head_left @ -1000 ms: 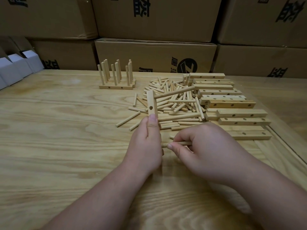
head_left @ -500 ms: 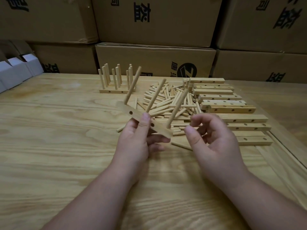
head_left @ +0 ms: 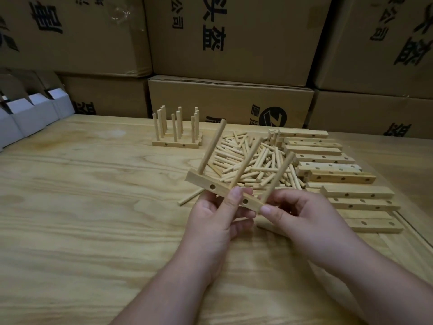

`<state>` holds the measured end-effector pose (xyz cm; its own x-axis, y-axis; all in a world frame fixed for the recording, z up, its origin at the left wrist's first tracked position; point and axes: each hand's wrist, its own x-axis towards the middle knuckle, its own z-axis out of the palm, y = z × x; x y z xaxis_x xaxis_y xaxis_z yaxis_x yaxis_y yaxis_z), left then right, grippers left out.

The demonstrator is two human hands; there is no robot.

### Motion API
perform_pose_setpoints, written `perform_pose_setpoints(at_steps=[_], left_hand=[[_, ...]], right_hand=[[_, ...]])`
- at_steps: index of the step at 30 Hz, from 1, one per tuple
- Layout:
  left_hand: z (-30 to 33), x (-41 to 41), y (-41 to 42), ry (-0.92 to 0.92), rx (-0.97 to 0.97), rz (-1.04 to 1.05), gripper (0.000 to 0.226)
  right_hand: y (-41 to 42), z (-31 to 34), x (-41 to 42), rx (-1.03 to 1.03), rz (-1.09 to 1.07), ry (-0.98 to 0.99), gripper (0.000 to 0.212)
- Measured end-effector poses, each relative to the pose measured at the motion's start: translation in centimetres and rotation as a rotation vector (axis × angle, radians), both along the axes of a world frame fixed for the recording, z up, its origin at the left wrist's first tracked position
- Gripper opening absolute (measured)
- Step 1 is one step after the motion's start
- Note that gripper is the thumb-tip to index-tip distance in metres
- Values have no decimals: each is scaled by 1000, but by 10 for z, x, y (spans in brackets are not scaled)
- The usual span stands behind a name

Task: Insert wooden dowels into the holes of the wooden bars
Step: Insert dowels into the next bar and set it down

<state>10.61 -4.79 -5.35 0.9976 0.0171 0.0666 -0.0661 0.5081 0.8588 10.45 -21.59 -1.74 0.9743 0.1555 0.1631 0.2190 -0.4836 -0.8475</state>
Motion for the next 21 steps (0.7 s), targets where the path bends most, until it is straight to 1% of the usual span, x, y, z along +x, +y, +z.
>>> perform_pose_setpoints(at_steps=[2, 4, 5, 6, 7, 9, 11, 13, 15, 16, 18, 19, 21], left_hand=[[-1, 2, 0, 19, -29, 15, 39], [-1, 5, -1, 81, -52, 0, 56], [-1, 6, -2, 120, -54, -4, 64], [0, 6, -2, 156, -50, -14, 67], [1, 7, -2, 180, -37, -31, 62], [2, 8, -1, 206, -4, -76, 40], [-3, 8, 3, 168, 38, -153, 24], [-6, 10, 2, 166, 50, -234, 17], [-5, 10, -1, 159, 54, -303, 20], [-2, 9, -3, 159, 47, -318, 32], [-1, 9, -4, 185, 35, -299, 71], [-4, 10, -4, 207, 68, -271, 84], [-10, 13, -2, 231, 107, -207, 94]], right_hand=[[8, 8, 12, -112, -27, -28, 6], [19, 17, 31, -194, -46, -65, 5], [25, 22, 42, -228, -43, -82, 7], [33, 25, 56, -262, -37, -104, 12], [41, 28, 71, -290, -31, -127, 18], [61, 31, 103, -322, -20, -151, 24], [81, 27, 134, -339, -19, -158, 26], [101, 19, 161, -348, -32, -172, 25], [120, 9, 184, -361, -34, -183, 23], [128, 5, 194, -377, -29, -187, 23], [143, -4, 210, -407, -23, -187, 23], [149, -8, 217, -418, -29, -183, 23], [157, -16, 228, -436, -48, -179, 24]])
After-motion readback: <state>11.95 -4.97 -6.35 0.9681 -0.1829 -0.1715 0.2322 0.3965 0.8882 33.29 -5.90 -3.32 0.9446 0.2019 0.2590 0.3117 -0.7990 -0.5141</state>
